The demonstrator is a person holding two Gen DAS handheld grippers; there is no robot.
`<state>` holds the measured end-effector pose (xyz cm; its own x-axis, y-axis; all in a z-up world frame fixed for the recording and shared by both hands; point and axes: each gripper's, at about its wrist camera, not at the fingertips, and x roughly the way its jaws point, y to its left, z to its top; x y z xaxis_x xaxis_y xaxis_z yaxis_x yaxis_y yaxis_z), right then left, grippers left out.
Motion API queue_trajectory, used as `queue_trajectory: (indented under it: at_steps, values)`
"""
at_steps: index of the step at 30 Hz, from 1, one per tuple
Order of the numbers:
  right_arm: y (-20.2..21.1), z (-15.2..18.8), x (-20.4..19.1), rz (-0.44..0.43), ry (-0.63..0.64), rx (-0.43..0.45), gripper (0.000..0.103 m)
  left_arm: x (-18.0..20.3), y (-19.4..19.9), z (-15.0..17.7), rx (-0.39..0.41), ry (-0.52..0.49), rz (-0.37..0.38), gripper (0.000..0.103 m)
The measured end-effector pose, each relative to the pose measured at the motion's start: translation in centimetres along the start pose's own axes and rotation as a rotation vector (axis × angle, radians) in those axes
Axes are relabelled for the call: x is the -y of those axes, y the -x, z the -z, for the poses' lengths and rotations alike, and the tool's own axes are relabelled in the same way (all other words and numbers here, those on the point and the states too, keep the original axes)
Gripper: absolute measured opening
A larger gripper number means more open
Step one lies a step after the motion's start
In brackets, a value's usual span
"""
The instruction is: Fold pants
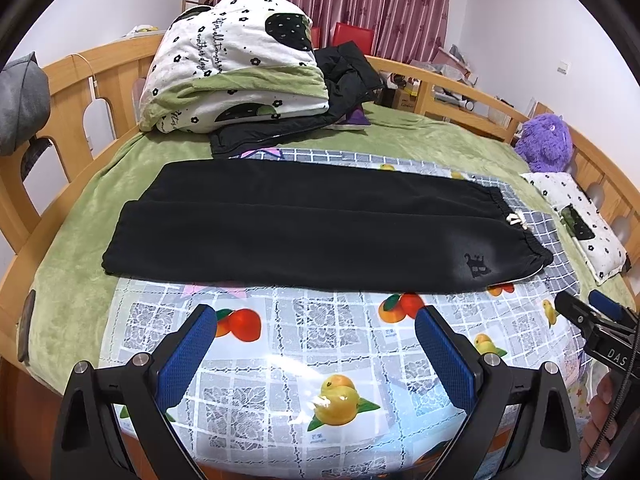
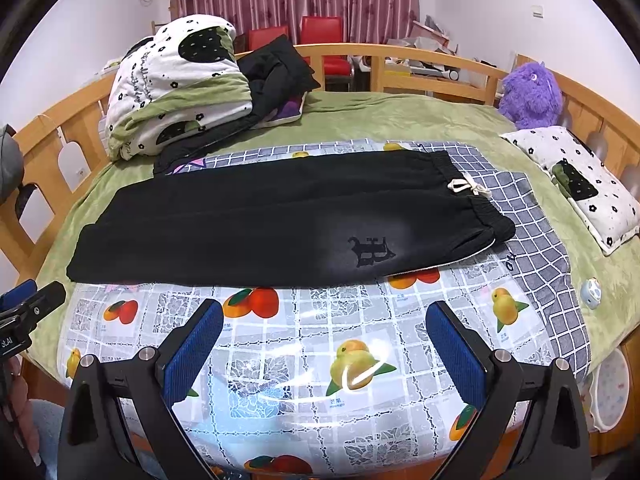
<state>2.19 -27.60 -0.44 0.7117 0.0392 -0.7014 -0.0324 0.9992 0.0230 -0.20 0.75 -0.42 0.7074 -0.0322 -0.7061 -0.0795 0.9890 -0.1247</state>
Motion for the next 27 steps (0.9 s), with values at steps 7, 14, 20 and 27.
queue_trajectory:
  at_steps: [7, 14, 20, 27]
  values:
    - [-0.3, -1.0, 1.4, -0.094, -0.061, 0.024, 0.100, -1.4, 0.2, -1.2, 0.091, 0.075, 0.106, 0.100]
    - [-0.8, -4.7, 4.9, -0.051, -0.092, 0.120, 0.100, -4.4, -0.9, -4.8, 0.146, 0.058, -0.054, 0.100]
    - [-5.1, -7.3, 9.0, 0.007, -0.053, 0.106, 0.093, -9.2, -5.2, -5.1, 0.076, 0.130, -0.085, 0.100]
    - [-12.7, -5.5, 15.3, -0.090, -0.218, -0.037, 0.078, -14.0, -11.0, -2.3, 0.004, 0.240, -0.086, 0.094]
